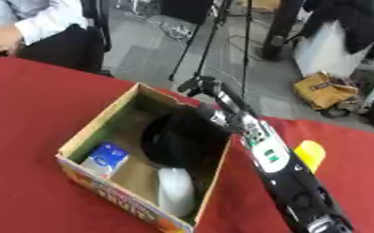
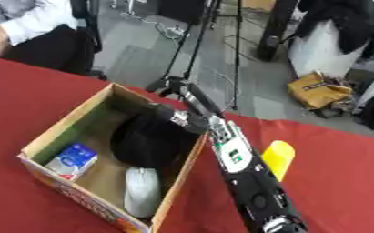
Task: Pick up objects on the table and place them in the box.
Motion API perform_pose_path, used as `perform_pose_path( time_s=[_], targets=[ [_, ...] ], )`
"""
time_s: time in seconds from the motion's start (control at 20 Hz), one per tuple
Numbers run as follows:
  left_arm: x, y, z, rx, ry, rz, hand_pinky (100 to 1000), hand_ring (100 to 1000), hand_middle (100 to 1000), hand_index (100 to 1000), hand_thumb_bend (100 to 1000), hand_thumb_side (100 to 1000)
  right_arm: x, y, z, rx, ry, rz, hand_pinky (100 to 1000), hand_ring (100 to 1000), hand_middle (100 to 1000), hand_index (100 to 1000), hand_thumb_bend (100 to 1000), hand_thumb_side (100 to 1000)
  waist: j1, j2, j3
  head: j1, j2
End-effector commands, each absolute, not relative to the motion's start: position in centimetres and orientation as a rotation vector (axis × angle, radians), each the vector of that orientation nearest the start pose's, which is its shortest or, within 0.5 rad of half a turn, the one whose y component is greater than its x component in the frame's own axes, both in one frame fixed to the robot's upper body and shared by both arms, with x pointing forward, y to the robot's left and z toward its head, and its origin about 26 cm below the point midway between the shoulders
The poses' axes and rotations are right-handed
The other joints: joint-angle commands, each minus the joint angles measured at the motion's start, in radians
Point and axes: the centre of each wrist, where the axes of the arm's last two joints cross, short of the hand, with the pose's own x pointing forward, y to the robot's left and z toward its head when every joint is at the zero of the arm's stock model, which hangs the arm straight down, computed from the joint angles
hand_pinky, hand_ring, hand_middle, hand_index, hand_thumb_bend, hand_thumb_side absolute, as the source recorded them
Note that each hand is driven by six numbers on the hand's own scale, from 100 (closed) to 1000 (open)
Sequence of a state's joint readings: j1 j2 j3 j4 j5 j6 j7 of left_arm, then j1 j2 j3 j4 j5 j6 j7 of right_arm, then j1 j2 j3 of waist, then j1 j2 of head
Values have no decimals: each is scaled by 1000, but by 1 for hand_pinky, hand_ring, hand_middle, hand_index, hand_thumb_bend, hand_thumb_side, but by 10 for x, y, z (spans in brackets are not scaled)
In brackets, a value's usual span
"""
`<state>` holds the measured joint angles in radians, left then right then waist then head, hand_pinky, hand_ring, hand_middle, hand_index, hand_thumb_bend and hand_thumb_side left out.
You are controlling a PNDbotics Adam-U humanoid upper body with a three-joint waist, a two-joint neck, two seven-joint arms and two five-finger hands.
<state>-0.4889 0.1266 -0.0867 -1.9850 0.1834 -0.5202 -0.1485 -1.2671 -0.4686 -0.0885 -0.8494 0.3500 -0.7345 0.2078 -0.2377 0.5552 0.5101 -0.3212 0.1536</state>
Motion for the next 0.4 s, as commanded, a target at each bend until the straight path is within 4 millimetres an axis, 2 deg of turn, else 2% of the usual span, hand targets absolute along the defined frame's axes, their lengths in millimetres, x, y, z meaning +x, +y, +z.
perform_pose_path(
  time_s=[0.05, 0.2, 0.4],
  targets=[
    [308, 187, 238, 541, 3223, 412, 942, 928, 896, 829, 100, 919, 483, -286, 371, 605, 3090, -1202, 807, 879, 749, 813, 722, 1000, 12, -23, -5, -11, -19],
    [309, 187, 238, 542, 3224, 412, 942, 928, 896, 830, 100, 920, 481, -284, 375, 524, 3120, -1141, 832, 904, 767, 824, 687, 1000, 12, -22, -10, -18, -23],
    [309, 189, 238, 529, 3224, 410, 942, 928, 897, 831, 100, 918, 470, -284, 392, 383, 3187, -933, 838, 909, 766, 822, 595, 1000, 12, -24, -18, -20, -23]
  ],
)
